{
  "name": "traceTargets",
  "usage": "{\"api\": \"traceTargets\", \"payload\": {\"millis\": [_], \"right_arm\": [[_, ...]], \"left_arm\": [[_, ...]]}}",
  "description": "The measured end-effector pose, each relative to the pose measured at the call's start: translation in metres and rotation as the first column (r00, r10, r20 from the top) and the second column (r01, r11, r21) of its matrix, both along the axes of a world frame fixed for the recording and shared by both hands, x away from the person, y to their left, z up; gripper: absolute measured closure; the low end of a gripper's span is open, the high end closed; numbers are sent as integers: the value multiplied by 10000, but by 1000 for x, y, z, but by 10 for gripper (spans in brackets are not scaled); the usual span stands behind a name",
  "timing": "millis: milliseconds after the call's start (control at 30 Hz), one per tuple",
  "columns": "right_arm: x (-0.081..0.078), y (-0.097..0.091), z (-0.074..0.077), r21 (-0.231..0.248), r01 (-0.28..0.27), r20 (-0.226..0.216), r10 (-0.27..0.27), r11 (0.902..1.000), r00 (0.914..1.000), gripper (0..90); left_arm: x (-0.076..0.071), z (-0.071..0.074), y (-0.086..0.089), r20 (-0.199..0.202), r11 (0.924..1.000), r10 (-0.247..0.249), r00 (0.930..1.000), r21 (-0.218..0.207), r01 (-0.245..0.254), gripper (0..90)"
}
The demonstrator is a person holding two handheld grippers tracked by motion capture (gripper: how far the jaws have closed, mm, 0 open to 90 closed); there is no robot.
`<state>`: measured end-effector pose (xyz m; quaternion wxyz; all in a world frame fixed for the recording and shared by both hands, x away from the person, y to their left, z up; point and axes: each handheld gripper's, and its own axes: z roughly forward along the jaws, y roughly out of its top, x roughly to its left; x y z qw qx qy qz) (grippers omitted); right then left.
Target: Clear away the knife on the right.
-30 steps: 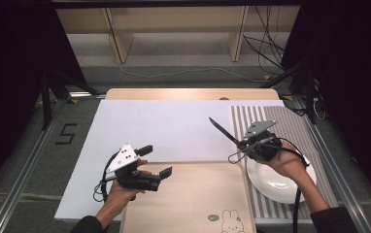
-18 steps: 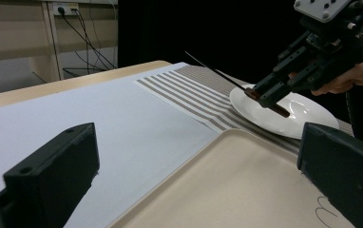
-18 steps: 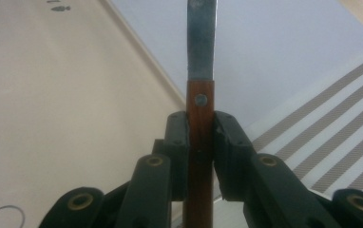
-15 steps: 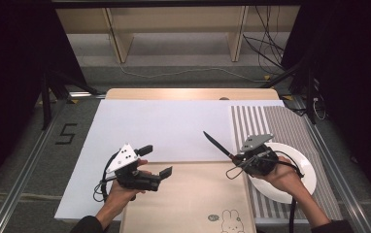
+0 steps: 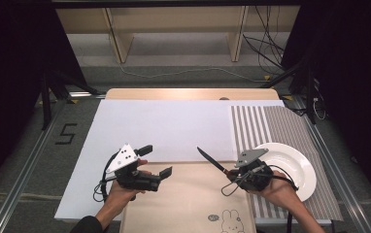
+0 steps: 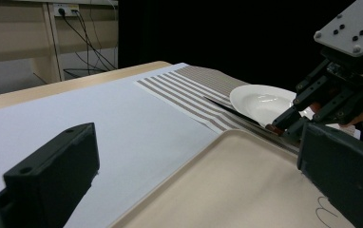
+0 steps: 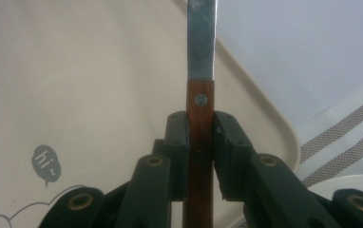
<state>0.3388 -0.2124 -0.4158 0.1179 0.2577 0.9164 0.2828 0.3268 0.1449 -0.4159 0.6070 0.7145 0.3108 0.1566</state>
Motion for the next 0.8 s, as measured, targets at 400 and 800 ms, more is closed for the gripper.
{"api": "traceTargets", "payload": {"millis": [400,800], "right_arm": [[-19,10,-6,200,-270,-626,282,9994,9976,775],[-26,14,-16,223,-39,-1436,71,9997,9896,775]], "left_arm": [[0,0,0,10,10000,6,10000,9,-6,0],[0,0,1,-7,10000,28,10000,-4,-28,0]]}}
